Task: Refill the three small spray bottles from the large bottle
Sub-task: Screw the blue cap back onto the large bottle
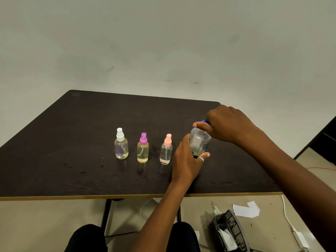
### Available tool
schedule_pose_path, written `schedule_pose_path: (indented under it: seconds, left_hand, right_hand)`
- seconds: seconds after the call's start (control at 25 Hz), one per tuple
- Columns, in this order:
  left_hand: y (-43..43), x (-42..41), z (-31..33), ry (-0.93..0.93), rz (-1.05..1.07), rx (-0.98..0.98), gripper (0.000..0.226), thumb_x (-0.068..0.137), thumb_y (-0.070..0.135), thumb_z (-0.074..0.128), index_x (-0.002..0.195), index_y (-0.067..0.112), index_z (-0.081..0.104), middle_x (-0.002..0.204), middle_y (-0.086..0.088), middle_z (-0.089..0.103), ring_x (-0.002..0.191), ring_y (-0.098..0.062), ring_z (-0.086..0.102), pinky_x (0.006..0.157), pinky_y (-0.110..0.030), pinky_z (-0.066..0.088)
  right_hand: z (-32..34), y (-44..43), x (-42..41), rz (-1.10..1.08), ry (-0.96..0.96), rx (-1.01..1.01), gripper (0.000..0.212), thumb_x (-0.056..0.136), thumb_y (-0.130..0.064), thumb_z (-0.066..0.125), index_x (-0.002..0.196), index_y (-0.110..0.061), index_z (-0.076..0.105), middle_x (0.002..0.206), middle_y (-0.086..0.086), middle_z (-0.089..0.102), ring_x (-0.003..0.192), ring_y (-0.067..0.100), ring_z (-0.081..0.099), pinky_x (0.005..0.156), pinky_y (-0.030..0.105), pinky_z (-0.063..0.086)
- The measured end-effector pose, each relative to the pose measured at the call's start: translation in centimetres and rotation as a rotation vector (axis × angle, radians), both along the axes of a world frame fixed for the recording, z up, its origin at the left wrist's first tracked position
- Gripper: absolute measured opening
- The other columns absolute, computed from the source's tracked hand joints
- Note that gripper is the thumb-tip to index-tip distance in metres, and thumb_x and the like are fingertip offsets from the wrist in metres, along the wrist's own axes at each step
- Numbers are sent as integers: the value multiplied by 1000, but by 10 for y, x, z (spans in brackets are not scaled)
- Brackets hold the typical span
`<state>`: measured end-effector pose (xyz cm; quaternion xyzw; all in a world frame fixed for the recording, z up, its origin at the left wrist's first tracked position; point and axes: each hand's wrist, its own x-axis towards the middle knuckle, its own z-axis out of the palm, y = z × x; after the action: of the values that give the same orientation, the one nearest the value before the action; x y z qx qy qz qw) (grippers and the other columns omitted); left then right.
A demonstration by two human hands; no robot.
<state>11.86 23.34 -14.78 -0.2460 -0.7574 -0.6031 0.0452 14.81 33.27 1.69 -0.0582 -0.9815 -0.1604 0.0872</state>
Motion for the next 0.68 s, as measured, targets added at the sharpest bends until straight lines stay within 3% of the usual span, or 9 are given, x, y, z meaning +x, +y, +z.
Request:
schedule_pose_path:
  seconds: [0.08, 0.16, 0.24, 0.32, 0.52, 0.68]
  left_hand:
    - [0, 0, 0, 2, 0, 3, 73, 74, 41, 84, 133, 25, 45, 126, 6, 61, 113, -11, 60, 92, -29, 55]
    - [-1, 1, 2, 13, 9, 2, 73, 74, 42, 84, 134, 25, 45, 128, 6, 60, 115, -10, 59, 93, -28, 55]
    - [-1, 1, 2, 12, 5, 2, 74, 74, 41, 84, 135, 25, 45, 129, 6, 59, 116, -9, 58, 94, -26, 54]
    - [-1, 1, 2, 3, -1, -1, 75, 75, 41, 84, 136, 25, 44, 130, 6, 59, 118, -10, 57, 95, -25, 54]
    - [-1, 1, 2, -17, -14, -10, 79, 75, 41, 83, 140, 25, 41, 135, 6, 56, 121, -6, 53, 90, -9, 43]
    - [0, -2, -1, -8, -9, -15, 81, 75, 43, 83, 141, 23, 41, 135, 5, 57, 123, -11, 55, 96, -20, 49]
  right_hand:
    - [-1, 6, 1, 35, 18, -104, 74, 84, -77, 28, 67, -12, 58, 60, 2, 56, 57, 18, 55, 52, 32, 44]
    - [5, 11, 2, 120, -11, -227, 65, 87, -71, 32, 78, -16, 65, 73, 1, 65, 69, 18, 62, 64, 36, 52]
    - [12, 11, 3, 187, -83, -283, 36, 95, -45, 50, 107, -17, 70, 104, 1, 69, 94, 18, 64, 82, 32, 51]
    - [18, 11, 4, 228, -141, -304, 29, 93, -22, 61, 121, -17, 67, 118, 0, 67, 102, 14, 61, 88, 24, 46]
    - [18, 12, 2, 234, -133, -360, 30, 91, -13, 64, 120, -15, 68, 117, -1, 69, 101, 10, 62, 88, 20, 45]
    - [13, 11, 1, 201, -86, -365, 22, 92, -20, 63, 110, -14, 73, 106, 0, 72, 90, 12, 63, 80, 24, 47]
